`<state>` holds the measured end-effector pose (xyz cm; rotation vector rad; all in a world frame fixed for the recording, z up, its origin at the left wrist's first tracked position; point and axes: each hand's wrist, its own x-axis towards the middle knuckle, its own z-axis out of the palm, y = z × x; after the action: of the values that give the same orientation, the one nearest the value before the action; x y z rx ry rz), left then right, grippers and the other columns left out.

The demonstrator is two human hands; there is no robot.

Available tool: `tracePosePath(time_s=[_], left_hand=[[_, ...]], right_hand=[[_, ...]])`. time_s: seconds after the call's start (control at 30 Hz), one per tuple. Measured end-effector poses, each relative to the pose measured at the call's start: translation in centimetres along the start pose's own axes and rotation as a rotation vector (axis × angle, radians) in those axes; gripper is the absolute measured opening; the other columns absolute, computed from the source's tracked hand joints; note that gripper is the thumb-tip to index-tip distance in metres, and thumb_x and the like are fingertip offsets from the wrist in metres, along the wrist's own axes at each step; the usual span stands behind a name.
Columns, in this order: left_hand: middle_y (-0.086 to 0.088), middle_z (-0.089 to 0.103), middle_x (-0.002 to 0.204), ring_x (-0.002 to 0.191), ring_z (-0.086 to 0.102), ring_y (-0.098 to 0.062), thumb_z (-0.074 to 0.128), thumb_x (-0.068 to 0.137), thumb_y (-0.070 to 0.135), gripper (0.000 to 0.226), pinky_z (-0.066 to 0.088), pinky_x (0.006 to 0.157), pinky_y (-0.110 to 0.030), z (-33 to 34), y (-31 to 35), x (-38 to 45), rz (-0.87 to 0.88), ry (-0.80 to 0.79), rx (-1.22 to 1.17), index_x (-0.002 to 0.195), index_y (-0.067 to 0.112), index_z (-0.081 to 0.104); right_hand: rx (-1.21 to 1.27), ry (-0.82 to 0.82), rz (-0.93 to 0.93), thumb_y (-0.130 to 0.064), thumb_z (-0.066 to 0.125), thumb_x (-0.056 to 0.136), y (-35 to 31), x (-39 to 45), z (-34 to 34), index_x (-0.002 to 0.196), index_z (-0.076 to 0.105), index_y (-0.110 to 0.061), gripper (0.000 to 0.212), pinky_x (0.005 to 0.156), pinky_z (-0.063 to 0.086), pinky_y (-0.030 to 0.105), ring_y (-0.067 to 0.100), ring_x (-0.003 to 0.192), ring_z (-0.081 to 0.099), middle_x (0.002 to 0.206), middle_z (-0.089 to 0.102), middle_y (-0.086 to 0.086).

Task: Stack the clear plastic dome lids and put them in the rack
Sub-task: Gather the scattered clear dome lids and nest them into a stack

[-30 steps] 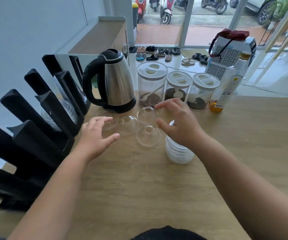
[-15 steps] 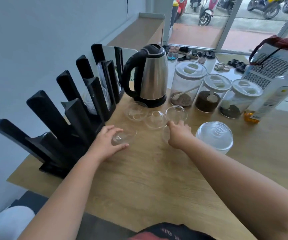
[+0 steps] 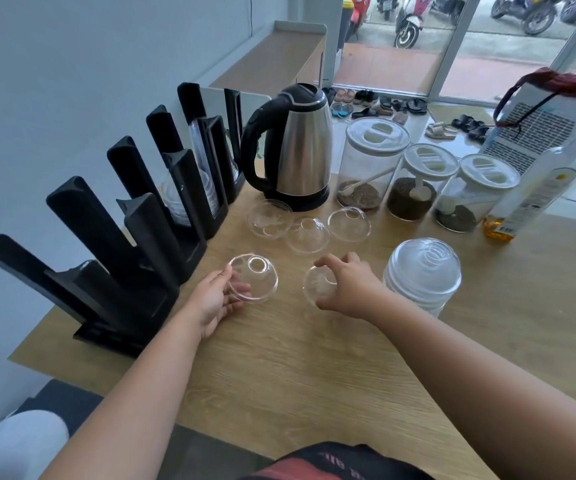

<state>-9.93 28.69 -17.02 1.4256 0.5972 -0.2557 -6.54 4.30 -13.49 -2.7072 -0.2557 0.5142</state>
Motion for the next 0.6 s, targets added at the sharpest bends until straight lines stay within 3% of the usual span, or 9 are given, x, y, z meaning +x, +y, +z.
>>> tracePosePath(time_s=[0.1, 0.2, 0.27, 0.33, 0.43, 0.53, 0.6], left_hand=[[-0.013, 0.064, 0.095, 0.076, 0.063, -0.022, 0.047, 0.103, 0.028, 0.027, 0.055, 0.066, -0.031, 0.1, 0.2, 0.3, -0.013, 0.056, 0.075, 0.121, 0.009, 0.052], [-0.01, 0.064, 0.105, 0.073, 0.066, -0.02, 0.05, 0.099, 0.038, 0.03, 0.06, 0.071, -0.04, 0.2, 0.5, 0.8, 0.104, 0.15, 0.365, 0.121, 0.017, 0.054], [-0.004, 0.063, 0.111, 0.085, 0.069, -0.022, 0.042, 0.094, 0.059, 0.045, 0.059, 0.081, -0.046, 0.0, 0.6, 0.6, 0.216, 0.201, 0.634, 0.121, 0.026, 0.056], [-0.004, 0.051, 0.131, 0.111, 0.061, -0.027, 0.034, 0.084, 0.078, 0.07, 0.05, 0.097, -0.048, 0.2, 0.8, 0.5, 0.266, 0.142, 0.811, 0.135, 0.032, 0.049], [0.002, 0.024, 0.149, 0.133, 0.039, -0.024, 0.056, 0.065, 0.085, 0.099, 0.039, 0.108, -0.049, 1.3, 0.8, 0.1, 0.251, -0.006, 0.869, 0.15, 0.044, 0.024], [0.01, 0.018, 0.149, 0.137, 0.034, -0.02, 0.078, 0.047, 0.077, 0.118, 0.037, 0.111, -0.045, 2.0, 0.6, 0.2, 0.255, -0.029, 0.924, 0.147, 0.055, 0.019], [0.011, 0.02, 0.148, 0.136, 0.036, -0.019, 0.083, 0.046, 0.07, 0.119, 0.04, 0.109, -0.045, 2.5, 0.5, 0.4, 0.259, -0.016, 0.949, 0.147, 0.054, 0.022]], right_hand=[[0.016, 0.042, -0.036, -0.039, 0.072, 0.075, -0.5, -1.3, -1.0, 0.137, 0.038, -0.041, 0.071, 0.088, 0.044, 0.031, 0.023, 0.117, 0.038, 0.123, 0.038, 0.001], [-0.002, 0.133, -0.103, -0.039, 0.073, 0.075, -1.1, -3.1, -2.7, 0.137, 0.039, -0.042, 0.071, 0.093, 0.038, 0.028, 0.022, 0.119, 0.037, 0.127, 0.039, -0.001], [0.038, 0.208, -0.141, -0.04, 0.075, 0.075, -1.3, -4.6, -4.6, 0.136, 0.042, -0.045, 0.07, 0.094, 0.034, 0.025, 0.019, 0.121, 0.036, 0.13, 0.039, -0.003], [0.11, 0.3, -0.144, -0.04, 0.076, 0.074, -1.0, -6.2, -7.0, 0.135, 0.045, -0.048, 0.069, 0.096, 0.033, 0.025, 0.016, 0.121, 0.037, 0.129, 0.04, -0.005], [0.142, 0.421, -0.056, -0.043, 0.077, 0.073, 1.3, -7.6, -10.2, 0.134, 0.045, -0.051, 0.069, 0.099, 0.027, 0.025, 0.016, 0.123, 0.035, 0.122, 0.04, -0.007], [0.13, 0.428, 0.068, -0.044, 0.077, 0.074, 4.3, -7.7, -11.6, 0.137, 0.044, -0.05, 0.072, 0.096, 0.026, 0.027, 0.022, 0.128, 0.033, 0.125, 0.042, -0.004], [0.127, 0.383, 0.121, -0.044, 0.078, 0.073, 5.9, -7.5, -11.4, 0.141, 0.039, -0.048, 0.079, 0.094, 0.027, 0.029, 0.024, 0.13, 0.033, 0.131, 0.043, 0.0]])
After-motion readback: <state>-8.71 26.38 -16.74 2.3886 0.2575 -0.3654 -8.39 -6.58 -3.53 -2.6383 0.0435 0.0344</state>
